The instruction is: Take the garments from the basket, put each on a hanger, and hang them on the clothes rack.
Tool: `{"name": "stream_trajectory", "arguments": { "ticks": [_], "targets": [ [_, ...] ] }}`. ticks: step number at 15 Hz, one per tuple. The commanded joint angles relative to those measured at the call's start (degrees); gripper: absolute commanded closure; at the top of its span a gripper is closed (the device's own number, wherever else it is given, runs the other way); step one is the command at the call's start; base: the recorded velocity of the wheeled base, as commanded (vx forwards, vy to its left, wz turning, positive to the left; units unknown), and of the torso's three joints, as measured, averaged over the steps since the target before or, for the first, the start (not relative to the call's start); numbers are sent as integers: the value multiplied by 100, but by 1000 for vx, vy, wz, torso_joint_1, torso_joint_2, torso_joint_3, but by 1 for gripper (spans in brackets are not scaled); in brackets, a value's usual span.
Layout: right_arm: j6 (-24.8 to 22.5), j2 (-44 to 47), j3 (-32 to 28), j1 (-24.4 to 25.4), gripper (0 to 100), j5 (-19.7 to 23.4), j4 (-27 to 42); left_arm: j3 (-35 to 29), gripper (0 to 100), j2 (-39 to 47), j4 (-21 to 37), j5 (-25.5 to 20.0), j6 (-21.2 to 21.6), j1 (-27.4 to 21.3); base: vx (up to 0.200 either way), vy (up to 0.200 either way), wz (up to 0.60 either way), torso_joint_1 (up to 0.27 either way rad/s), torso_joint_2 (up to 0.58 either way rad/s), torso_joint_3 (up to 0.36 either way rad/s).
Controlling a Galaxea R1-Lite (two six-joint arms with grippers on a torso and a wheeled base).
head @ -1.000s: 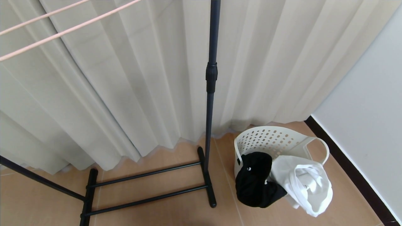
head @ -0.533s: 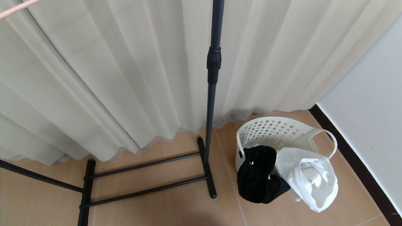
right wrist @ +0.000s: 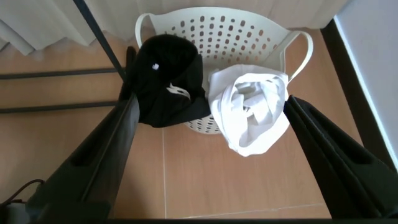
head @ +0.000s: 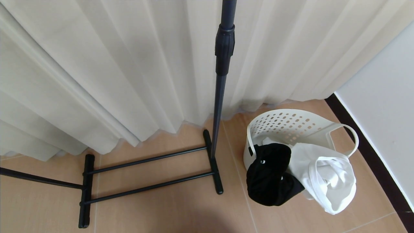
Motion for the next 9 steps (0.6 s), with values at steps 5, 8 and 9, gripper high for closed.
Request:
{"name": "stream_trajectory", "arguments": {
  "ticks": [5,8,9],
  "targets": [
    [-347,2072,-492,145,0,-82,275,0,0,7,-3,18,-23,0,0,0,0,1,5,-64],
    [-610,3997,-1046,550,0,-91,-297,0,0,7,-3,18,-31,0,0,0,0,0,0,0],
    [-742,4401,-1160,620,0,-91,-446,0,0,7,-3,18,-31,0,0,0,0,0,0,0]
  ]
}}
